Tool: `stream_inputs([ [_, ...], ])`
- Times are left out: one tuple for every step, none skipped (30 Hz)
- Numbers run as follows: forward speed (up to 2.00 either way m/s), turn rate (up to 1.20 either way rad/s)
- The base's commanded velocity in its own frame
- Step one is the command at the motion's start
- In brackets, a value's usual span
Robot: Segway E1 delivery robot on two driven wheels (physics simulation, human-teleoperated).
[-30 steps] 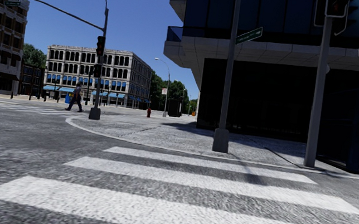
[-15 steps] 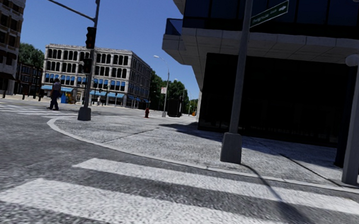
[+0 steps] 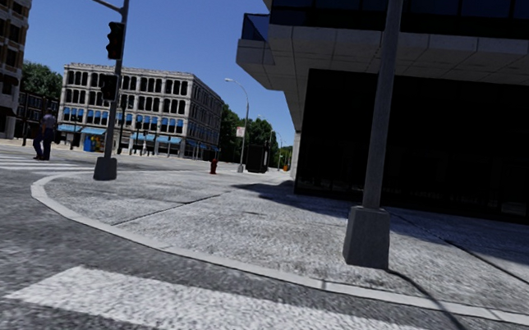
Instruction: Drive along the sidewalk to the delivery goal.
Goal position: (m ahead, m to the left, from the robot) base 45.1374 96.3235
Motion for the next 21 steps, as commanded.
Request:
stream_inputs([
  [2.00, 0.00],
  [2.00, 0.00],
  [2.00, 0.00],
  [2.00, 0.00],
  [2.00, 0.00],
  [2.00, 0.00],
  [2.00, 0.00],
  [2.00, 0.00],
  [2.00, 0.00],
  [2.00, 0.00],
  [2.00, 0.00],
  [2.00, 0.02],
  [2.00, 0.54],
  [2.00, 0.70],
  [2.00, 0.74],
  [2.00, 0.27],
  [2.00, 0.09],
  [2.00, 0.01],
  [2.00, 0.00],
  [2.00, 0.00],
  [2.00, 0.00],
])
